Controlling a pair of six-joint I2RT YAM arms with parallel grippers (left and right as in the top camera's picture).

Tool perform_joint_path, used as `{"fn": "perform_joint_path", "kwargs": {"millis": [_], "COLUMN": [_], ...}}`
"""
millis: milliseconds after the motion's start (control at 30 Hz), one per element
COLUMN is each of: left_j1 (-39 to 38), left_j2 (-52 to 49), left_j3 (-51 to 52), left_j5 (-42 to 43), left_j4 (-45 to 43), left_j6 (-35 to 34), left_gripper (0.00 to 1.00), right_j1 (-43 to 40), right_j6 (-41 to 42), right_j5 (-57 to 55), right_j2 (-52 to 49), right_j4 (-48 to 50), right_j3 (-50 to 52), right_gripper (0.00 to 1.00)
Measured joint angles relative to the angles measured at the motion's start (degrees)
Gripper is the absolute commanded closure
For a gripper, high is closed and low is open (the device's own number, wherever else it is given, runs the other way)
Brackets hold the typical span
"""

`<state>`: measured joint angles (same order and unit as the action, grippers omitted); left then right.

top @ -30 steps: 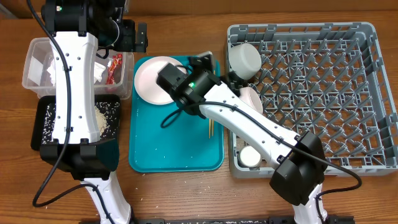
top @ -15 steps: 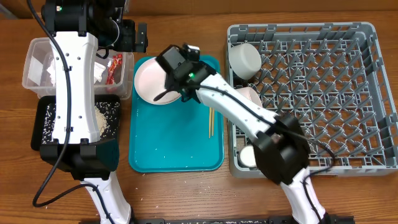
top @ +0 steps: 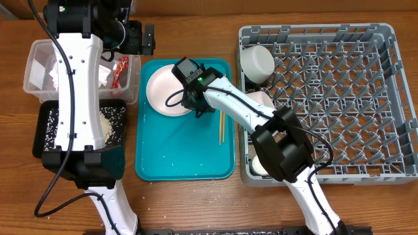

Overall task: Sort waste into correct bins and load items into the dishwasher
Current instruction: 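Reach the right gripper to the white plate and grasp its rim, then lift the white plate and stand it upright in the dish rack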

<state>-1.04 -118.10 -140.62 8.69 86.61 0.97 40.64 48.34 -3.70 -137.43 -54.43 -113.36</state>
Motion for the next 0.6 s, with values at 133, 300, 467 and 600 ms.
{"fn": "perform_joint_path", "kwargs": {"millis": [133, 300, 467, 600], "left_j1": [0.0, 0.0, 0.0, 0.0], "left_j2": [0.0, 0.0, 0.0, 0.0], "left_j3": [0.0, 0.0, 0.0, 0.0], "left_j5": [0.0, 0.0, 0.0, 0.0], "left_j4": [0.0, 0.0, 0.0, 0.0], "left_j6": [0.0, 0.0, 0.0, 0.0], "left_gripper": [0.0, 0.0, 0.0, 0.0], "right_j1": [0.0, -0.2, -0.6, -0.9], "right_j6": [0.2, -4.2, -8.6, -10.2], "right_j5": [3.6, 3.1, -11.8, -24.9], "right_j2": [0.1, -0.1, 0.9, 5.0], "right_j4": [-4.0, -14.5, -32.4, -40.9], "right_j3": [-0.9, -7.0, -22.7, -29.2], "right_gripper": [0.96, 0.96, 0.96, 0.96]}}
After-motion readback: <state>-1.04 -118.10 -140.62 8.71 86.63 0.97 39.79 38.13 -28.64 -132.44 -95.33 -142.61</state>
